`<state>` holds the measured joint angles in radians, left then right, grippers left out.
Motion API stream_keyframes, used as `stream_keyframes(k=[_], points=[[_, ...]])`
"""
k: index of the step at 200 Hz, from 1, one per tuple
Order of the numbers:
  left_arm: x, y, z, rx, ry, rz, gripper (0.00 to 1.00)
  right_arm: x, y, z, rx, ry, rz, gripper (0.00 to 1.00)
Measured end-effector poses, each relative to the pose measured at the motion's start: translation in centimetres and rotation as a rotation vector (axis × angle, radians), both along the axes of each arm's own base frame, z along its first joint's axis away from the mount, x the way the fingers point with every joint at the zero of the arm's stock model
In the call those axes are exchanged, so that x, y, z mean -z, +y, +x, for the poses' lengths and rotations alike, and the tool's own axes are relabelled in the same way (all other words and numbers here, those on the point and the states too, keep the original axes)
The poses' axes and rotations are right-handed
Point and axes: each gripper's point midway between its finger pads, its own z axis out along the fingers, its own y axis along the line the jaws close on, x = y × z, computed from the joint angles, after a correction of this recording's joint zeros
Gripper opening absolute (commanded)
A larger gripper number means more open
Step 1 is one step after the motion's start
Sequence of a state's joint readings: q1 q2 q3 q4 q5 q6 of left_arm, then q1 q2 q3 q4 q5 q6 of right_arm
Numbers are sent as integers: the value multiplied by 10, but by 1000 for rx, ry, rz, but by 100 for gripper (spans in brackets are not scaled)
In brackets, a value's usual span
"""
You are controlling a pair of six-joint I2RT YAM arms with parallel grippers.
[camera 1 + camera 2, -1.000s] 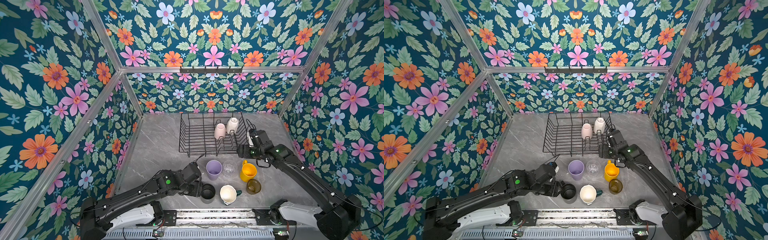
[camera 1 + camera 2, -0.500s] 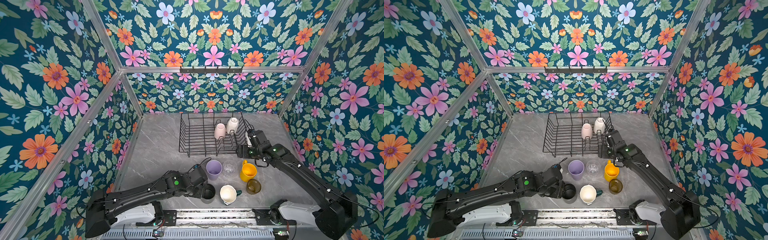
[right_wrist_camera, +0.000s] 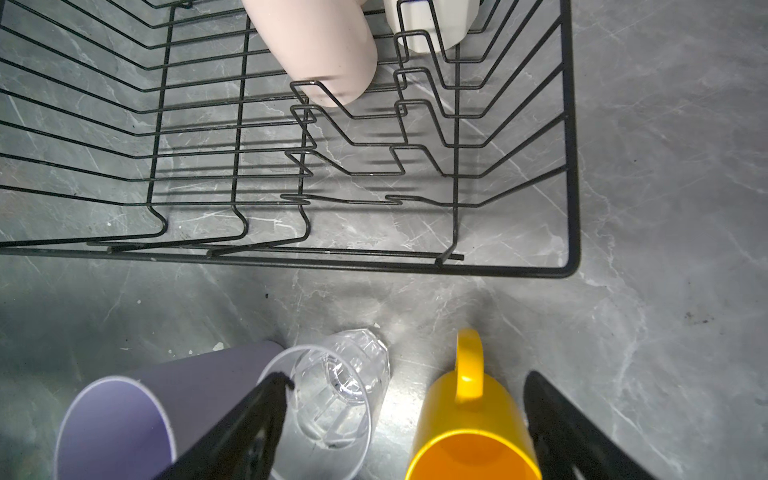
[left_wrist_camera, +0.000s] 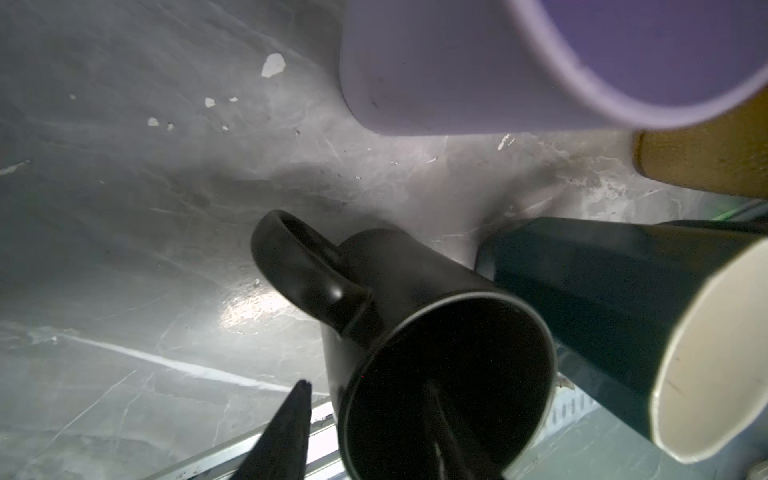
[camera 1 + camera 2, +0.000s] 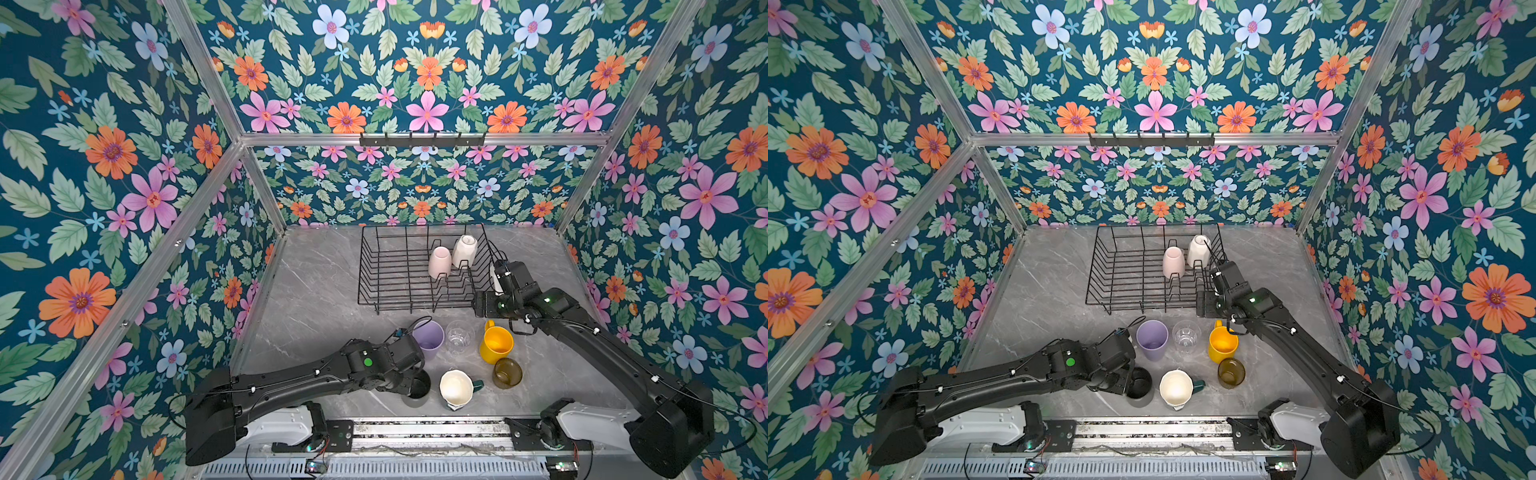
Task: Load the cups into the dish rack
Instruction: 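Close the left gripper on the black mug's rim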
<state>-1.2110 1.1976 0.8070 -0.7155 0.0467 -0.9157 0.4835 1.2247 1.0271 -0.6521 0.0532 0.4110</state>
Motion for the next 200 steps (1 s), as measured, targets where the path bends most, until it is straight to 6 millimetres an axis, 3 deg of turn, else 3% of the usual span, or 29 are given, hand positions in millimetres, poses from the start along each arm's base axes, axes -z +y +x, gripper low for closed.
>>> stream_keyframes(k=[65,200], points=[[12,-2,0,2,10,26,38,5,0,0,-6,11,-12,89],[20,11,2,-21,-5,61,10,13,1,3,-22,22,-32,89]])
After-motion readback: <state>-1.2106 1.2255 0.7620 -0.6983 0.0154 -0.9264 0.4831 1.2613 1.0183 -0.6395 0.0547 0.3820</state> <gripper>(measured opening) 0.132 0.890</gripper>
